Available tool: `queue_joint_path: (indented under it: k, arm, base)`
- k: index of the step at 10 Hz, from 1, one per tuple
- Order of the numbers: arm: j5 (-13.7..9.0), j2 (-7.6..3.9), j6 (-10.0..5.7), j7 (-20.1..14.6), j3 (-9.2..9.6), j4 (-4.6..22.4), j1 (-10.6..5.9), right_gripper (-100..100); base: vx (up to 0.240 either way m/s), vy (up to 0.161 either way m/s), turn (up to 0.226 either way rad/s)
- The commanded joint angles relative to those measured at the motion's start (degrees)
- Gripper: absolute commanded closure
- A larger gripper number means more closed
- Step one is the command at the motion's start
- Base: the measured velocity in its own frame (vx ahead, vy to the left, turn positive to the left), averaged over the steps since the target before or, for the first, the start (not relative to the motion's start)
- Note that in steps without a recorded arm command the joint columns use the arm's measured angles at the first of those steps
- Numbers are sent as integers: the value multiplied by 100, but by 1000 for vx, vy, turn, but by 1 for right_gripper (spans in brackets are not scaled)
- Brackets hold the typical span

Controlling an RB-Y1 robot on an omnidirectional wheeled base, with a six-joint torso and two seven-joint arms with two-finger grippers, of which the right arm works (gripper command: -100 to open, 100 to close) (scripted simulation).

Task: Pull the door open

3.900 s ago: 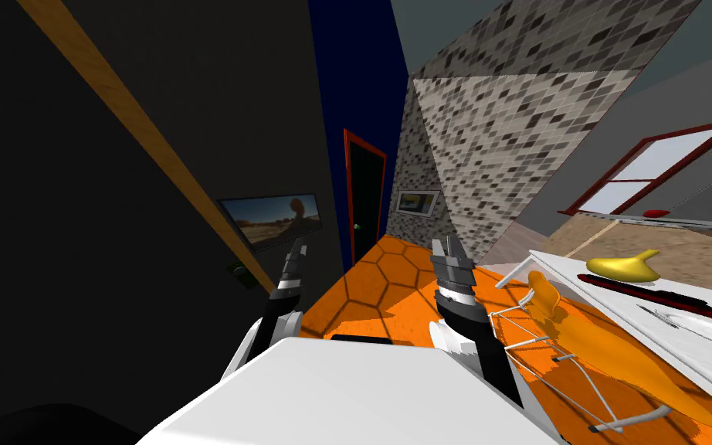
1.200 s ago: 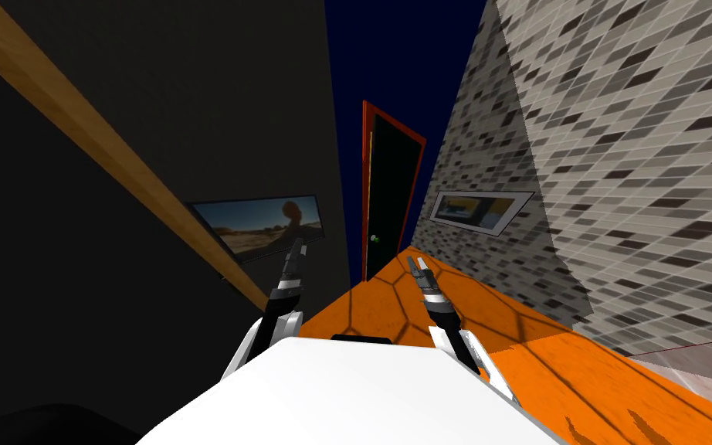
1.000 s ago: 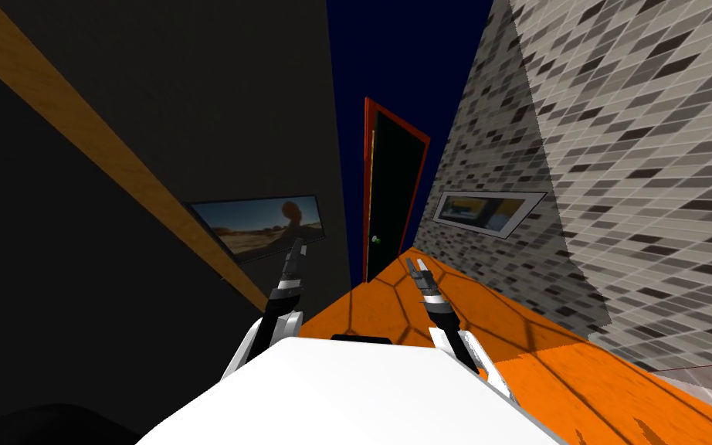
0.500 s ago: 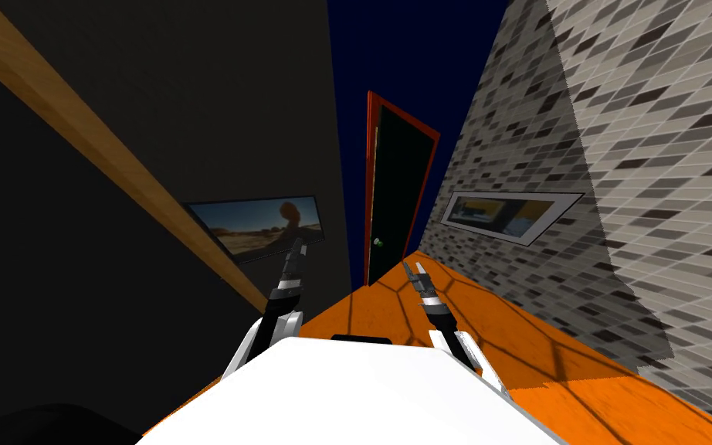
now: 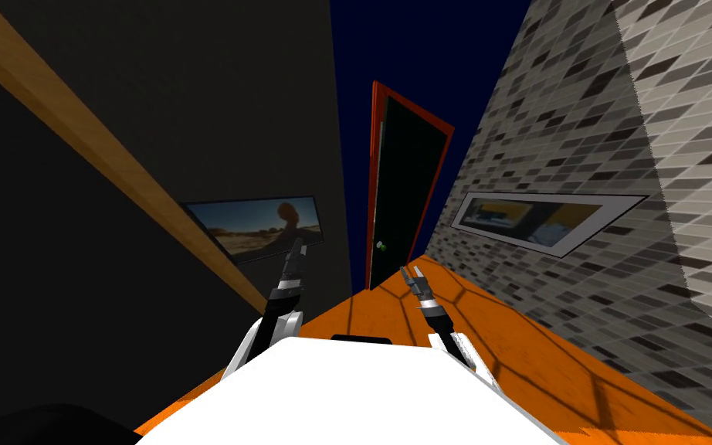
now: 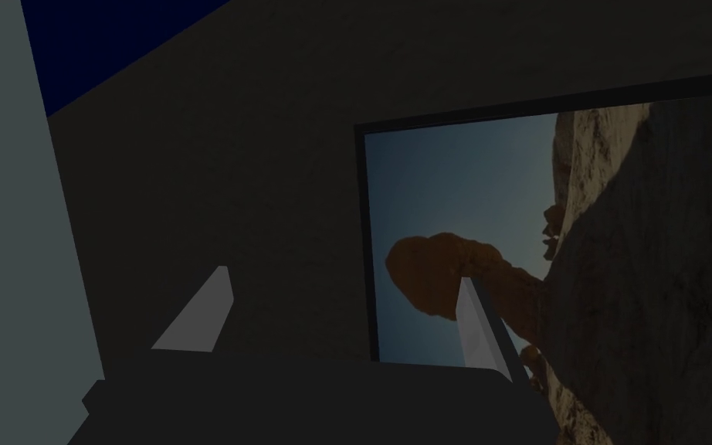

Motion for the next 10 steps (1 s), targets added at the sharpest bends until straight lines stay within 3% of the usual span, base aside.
queue_joint_path:
  k: [1,10]
  arm:
    - [143,34,-58,146,-39,177,-30,-100]
    - [859,205,-364,847,-298,1295,-350,-100]
  base:
    - [117,-76,89]
    - [85,-74,98]
